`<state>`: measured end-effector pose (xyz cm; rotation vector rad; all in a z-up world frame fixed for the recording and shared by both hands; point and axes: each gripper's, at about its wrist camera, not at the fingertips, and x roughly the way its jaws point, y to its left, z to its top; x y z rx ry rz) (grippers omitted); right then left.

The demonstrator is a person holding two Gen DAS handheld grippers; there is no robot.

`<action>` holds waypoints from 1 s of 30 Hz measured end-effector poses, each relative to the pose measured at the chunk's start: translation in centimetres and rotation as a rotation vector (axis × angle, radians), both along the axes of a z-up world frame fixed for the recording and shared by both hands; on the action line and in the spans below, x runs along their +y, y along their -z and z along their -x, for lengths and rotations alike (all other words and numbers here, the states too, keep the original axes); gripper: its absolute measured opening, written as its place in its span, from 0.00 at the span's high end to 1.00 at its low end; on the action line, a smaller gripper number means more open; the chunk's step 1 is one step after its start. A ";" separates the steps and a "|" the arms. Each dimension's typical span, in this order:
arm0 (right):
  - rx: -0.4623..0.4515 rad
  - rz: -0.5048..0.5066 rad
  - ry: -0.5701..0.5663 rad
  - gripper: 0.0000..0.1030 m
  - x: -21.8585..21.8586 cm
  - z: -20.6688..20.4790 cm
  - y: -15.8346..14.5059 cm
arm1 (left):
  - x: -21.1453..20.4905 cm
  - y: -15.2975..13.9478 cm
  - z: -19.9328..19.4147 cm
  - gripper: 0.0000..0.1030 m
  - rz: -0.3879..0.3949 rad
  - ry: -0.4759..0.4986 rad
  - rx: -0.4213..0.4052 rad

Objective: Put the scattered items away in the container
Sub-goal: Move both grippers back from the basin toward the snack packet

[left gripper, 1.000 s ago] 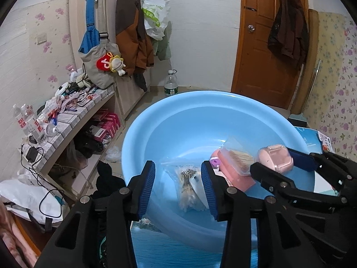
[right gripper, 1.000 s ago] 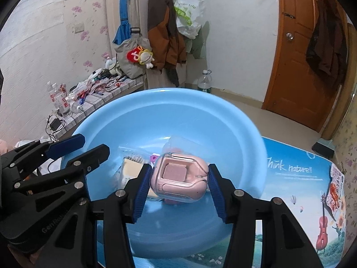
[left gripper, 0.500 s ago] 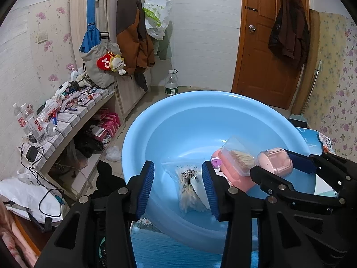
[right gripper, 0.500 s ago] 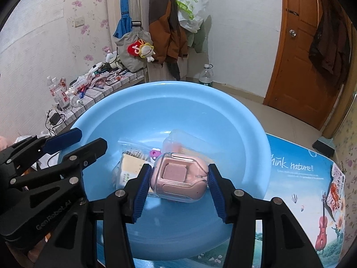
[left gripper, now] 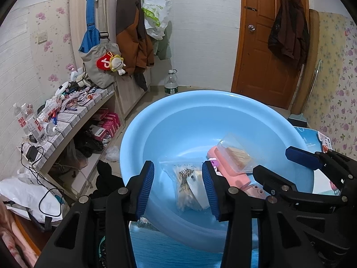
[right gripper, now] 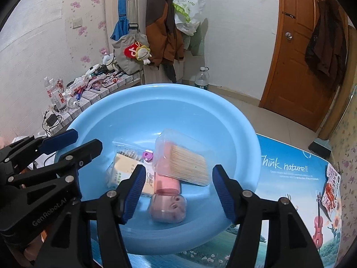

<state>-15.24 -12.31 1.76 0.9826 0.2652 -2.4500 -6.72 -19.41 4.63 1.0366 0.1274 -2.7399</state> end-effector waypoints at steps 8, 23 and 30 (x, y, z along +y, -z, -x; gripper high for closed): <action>0.007 0.012 0.008 0.38 0.7 -0.4 -0.1 | 0.2 -0.5 -0.4 0.55 0.012 -0.006 0.008; 0.083 0.051 0.090 0.22 4.8 -2.2 -2.4 | 2.0 -2.5 -1.2 0.25 0.054 -0.013 0.044; 0.078 0.086 0.128 0.15 8.3 -3.1 -3.8 | 3.8 -3.7 -1.9 0.09 0.072 -0.011 0.061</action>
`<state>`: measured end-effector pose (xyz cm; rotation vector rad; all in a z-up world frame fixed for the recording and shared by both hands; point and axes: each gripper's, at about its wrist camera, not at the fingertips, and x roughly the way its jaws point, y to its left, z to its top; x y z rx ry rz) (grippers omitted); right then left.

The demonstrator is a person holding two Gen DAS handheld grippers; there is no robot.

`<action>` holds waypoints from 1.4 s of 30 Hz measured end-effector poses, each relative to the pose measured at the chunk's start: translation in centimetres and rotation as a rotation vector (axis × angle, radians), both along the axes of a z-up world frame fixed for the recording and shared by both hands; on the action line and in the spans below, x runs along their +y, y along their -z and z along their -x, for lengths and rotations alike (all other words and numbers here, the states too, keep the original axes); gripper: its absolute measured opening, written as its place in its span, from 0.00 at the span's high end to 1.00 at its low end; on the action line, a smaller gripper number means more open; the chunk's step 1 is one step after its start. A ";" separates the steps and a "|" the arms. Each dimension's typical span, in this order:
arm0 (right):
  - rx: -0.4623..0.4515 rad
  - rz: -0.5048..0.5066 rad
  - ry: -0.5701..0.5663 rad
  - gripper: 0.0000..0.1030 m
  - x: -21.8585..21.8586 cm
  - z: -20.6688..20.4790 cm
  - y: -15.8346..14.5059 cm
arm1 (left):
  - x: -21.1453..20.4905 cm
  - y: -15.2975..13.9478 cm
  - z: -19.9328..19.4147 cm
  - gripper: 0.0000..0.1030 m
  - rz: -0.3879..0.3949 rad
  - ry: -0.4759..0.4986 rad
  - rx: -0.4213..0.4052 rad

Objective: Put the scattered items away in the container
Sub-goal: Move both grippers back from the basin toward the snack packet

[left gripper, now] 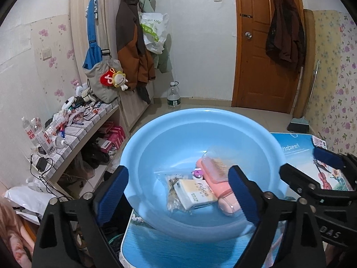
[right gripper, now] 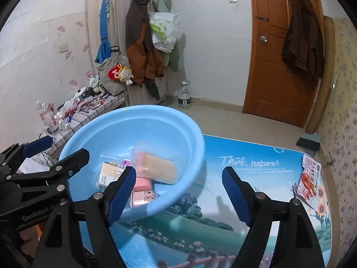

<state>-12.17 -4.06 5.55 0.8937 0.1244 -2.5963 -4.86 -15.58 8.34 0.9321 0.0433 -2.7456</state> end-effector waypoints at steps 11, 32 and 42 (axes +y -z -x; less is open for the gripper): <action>0.034 0.038 0.076 0.12 6.8 -3.8 -2.4 | 4.7 -2.2 -2.2 0.00 0.049 0.046 0.028; 0.042 0.078 0.212 0.00 16.3 -9.6 -3.0 | 11.9 -3.3 -4.5 0.00 0.086 0.144 0.034; 0.046 0.082 0.213 0.00 16.4 -9.9 -3.4 | 12.5 -3.6 -4.8 0.00 0.090 0.153 0.038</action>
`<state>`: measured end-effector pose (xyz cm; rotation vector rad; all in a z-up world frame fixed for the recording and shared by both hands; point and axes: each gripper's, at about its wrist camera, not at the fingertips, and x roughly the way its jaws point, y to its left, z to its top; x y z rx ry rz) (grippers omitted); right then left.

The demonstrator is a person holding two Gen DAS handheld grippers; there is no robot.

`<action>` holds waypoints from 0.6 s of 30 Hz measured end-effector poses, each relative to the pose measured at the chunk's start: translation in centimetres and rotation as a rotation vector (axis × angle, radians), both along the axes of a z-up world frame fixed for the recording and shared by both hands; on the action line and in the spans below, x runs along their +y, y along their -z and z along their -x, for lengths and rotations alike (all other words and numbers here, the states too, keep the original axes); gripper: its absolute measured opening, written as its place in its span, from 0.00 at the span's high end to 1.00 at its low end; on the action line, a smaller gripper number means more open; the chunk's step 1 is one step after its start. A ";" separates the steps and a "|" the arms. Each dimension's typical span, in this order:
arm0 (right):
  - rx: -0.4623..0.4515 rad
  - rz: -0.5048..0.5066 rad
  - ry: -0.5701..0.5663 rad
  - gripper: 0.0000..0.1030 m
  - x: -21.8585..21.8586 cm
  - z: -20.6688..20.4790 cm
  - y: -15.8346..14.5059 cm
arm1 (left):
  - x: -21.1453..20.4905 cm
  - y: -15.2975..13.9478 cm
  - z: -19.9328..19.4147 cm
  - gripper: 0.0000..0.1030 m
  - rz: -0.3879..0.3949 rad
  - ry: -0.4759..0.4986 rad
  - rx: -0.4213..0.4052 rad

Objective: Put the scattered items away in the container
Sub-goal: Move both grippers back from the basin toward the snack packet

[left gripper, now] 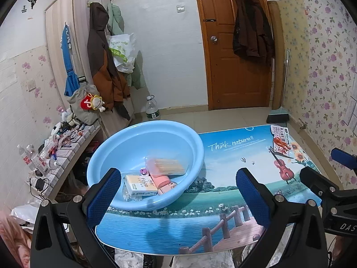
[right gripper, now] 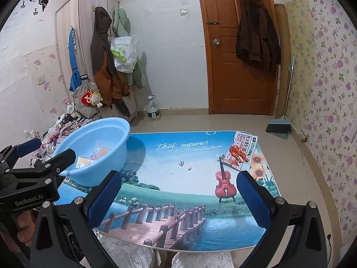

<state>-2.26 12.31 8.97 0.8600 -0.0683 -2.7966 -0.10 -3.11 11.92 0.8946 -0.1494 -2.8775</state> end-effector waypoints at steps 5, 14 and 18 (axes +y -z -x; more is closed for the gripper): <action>-0.018 -0.004 0.000 0.00 -0.1 0.2 0.6 | 0.2 0.1 0.0 0.00 -0.001 0.007 -0.005; -0.047 0.003 0.026 0.00 0.6 0.8 1.8 | 0.8 0.6 0.2 0.00 -0.003 0.026 -0.012; -0.061 0.006 0.036 0.00 1.1 1.1 2.4 | 1.2 1.1 0.5 0.00 -0.002 0.032 -0.028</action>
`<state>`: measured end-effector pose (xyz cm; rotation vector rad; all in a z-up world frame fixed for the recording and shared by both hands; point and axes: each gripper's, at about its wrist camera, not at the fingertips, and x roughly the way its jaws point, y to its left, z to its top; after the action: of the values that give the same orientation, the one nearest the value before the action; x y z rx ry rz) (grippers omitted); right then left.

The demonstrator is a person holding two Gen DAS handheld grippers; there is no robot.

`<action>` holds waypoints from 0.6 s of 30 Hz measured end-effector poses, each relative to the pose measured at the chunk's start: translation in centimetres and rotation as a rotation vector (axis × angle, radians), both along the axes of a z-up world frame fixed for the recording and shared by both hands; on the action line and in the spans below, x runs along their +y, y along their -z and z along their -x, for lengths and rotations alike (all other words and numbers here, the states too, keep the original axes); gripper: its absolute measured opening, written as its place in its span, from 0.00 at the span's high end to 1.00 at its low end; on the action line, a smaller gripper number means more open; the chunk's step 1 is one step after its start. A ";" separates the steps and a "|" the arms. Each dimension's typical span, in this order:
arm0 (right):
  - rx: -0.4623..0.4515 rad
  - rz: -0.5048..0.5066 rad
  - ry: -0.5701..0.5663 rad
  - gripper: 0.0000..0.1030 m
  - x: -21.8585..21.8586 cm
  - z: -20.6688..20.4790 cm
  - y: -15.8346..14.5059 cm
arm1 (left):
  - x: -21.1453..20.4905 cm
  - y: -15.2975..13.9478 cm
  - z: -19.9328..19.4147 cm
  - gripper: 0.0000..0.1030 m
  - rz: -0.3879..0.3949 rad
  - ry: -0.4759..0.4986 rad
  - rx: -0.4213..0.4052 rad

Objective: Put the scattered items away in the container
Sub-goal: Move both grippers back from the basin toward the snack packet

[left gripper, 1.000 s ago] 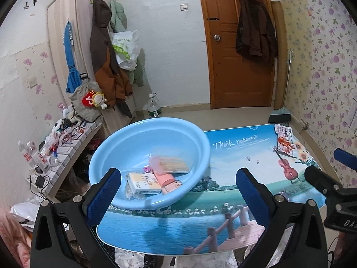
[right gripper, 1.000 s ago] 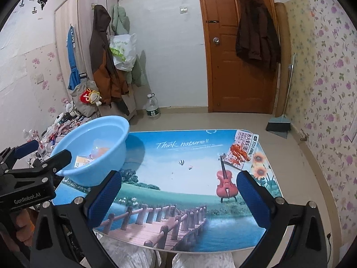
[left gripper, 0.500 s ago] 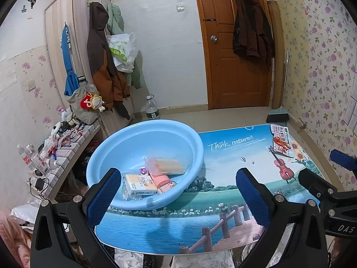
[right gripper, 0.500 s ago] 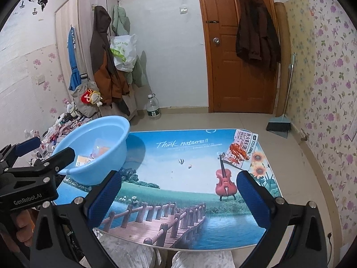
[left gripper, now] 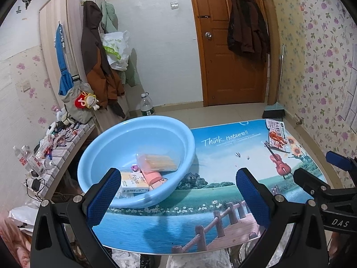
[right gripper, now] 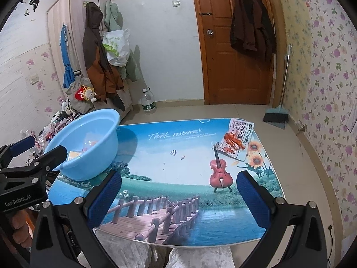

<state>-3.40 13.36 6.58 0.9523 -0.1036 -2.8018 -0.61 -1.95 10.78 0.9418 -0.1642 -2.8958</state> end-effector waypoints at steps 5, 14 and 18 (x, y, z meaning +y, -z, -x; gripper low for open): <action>-0.020 0.009 0.017 0.00 0.7 0.5 1.0 | 0.9 0.4 0.5 0.00 0.006 0.020 -0.011; -0.027 -0.016 0.052 0.00 3.1 1.2 1.4 | 3.5 1.2 2.6 0.00 -0.011 0.064 -0.023; -0.036 0.002 0.095 0.00 5.3 1.8 1.9 | 5.5 1.9 3.9 0.00 0.004 0.105 -0.041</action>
<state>-5.19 18.64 4.65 1.0241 -0.1602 -2.8707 -4.48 3.57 8.88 1.0229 -0.2295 -2.9711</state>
